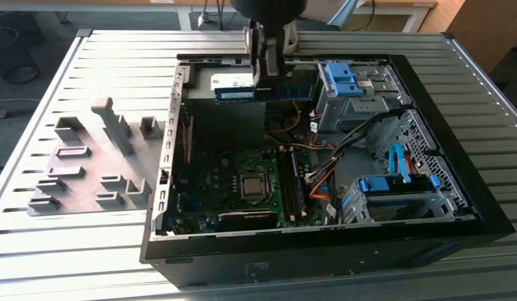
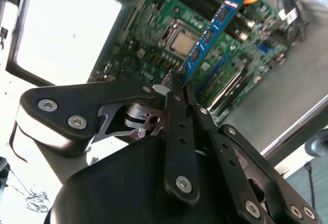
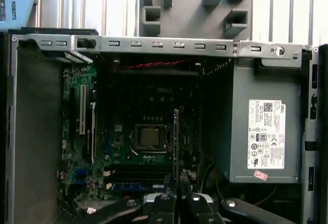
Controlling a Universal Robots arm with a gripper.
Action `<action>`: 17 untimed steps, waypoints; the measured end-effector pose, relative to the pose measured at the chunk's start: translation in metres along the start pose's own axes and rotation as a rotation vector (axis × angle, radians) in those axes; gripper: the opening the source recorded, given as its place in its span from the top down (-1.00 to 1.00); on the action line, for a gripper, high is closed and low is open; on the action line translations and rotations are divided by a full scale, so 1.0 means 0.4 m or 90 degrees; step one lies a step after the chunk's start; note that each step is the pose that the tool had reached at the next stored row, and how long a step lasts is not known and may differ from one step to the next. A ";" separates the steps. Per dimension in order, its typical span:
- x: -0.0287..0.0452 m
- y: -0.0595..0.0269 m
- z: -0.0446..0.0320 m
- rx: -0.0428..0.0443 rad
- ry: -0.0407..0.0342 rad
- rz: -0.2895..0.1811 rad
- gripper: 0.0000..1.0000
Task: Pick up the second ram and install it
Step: 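Pick up the second ram and move it above second insertion slot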
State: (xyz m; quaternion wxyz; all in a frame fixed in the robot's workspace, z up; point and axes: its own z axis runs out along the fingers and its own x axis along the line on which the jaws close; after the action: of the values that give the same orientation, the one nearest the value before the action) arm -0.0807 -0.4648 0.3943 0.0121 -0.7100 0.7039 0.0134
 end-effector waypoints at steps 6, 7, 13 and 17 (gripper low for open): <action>0.001 -0.068 0.001 0.0000 -0.0001 0.000 0.73; 0.001 -0.079 0.001 0.0001 -0.0001 0.000 0.73; 0.002 -0.146 0.004 0.0001 -0.0001 0.000 0.73; 0.002 -0.172 0.004 0.0000 0.0000 0.000 0.73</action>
State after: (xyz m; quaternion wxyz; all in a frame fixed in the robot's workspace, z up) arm -0.0120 -0.4648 0.3926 0.0121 -0.7101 0.7039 0.0133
